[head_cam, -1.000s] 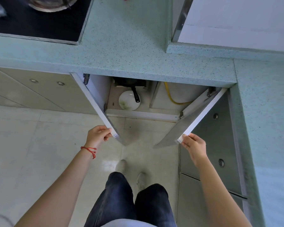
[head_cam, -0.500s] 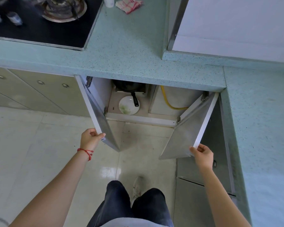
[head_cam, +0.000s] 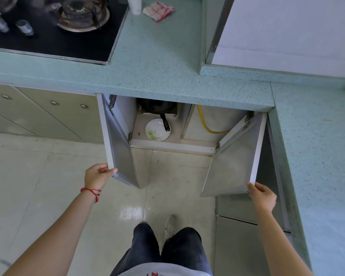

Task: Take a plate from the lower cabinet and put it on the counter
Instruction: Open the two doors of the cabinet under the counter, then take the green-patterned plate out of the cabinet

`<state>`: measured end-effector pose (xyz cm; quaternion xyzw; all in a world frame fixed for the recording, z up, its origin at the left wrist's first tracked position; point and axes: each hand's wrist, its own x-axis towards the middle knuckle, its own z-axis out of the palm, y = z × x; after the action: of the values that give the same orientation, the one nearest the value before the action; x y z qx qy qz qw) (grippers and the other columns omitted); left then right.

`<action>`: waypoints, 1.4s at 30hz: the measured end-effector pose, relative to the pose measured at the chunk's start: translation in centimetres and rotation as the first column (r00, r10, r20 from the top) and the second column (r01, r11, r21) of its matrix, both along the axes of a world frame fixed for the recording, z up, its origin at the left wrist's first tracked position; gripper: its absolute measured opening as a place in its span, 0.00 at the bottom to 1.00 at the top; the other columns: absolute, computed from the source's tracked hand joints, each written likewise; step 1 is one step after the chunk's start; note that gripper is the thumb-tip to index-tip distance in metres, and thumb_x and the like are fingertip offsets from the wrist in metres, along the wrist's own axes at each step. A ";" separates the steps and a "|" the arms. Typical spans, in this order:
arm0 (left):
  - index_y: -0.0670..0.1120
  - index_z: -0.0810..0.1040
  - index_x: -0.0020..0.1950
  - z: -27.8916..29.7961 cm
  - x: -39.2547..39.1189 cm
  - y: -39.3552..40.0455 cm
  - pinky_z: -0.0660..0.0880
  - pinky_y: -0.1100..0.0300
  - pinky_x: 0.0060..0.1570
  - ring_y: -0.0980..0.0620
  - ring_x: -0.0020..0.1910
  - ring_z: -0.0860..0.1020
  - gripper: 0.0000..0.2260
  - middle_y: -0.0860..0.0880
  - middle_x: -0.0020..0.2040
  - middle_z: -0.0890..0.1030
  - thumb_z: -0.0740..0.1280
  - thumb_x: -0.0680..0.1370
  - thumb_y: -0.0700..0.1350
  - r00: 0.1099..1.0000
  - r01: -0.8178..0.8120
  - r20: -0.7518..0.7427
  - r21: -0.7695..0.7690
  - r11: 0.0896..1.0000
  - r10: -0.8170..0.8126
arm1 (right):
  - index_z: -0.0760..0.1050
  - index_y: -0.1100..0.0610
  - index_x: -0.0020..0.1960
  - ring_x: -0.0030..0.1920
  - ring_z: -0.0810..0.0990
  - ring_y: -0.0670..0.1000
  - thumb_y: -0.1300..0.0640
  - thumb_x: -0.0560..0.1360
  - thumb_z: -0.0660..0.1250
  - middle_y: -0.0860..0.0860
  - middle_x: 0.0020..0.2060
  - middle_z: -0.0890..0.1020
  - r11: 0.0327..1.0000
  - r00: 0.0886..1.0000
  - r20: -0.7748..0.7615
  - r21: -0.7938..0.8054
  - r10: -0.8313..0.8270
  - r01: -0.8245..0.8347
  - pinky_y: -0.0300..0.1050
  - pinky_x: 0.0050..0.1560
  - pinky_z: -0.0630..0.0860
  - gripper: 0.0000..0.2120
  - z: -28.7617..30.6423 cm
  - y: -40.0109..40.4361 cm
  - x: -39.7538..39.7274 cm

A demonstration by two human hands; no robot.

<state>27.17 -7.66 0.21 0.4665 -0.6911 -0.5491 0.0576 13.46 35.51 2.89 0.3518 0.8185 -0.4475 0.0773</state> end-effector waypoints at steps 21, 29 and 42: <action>0.42 0.74 0.32 -1.8 7.2 -1.4 0.70 0.59 0.30 0.52 0.24 0.74 0.16 0.49 0.22 0.79 0.65 0.75 0.51 0.932 -0.363 0.115 0.296 0.884 0.345 | 0.70 0.72 0.60 0.27 0.82 0.43 0.69 0.73 0.64 0.57 0.33 0.82 0.848 0.965 0.029 -0.472 -0.260 0.242 0.33 0.33 0.79 0.16 -0.7 -8.5 6.9; 0.41 0.75 0.58 0.7 6.2 1.0 0.69 0.53 0.60 0.43 0.60 0.74 0.14 0.40 0.60 0.78 0.61 0.77 0.48 0.964 0.253 0.116 -0.099 0.962 -0.241 | 0.73 0.58 0.62 0.50 0.76 0.50 0.54 0.77 0.62 0.58 0.56 0.80 0.812 0.816 -0.004 -0.093 0.578 -0.576 0.41 0.48 0.71 0.15 -1.2 -18.4 9.2; 0.43 0.59 0.71 -2.8 -1.7 0.9 0.58 0.48 0.70 0.46 0.73 0.58 0.21 0.44 0.73 0.63 0.54 0.79 0.49 0.652 0.758 0.503 -0.425 0.494 -0.568 | 0.61 0.57 0.70 0.71 0.61 0.54 0.50 0.79 0.54 0.54 0.72 0.63 0.372 0.406 0.162 0.207 0.899 -0.905 0.51 0.70 0.63 0.22 -4.3 -21.1 1.9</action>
<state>25.46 -6.81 -2.59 0.1918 -0.9534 -0.1998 -0.1197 15.33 14.40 -1.38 -0.1396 0.9277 -0.2166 0.2701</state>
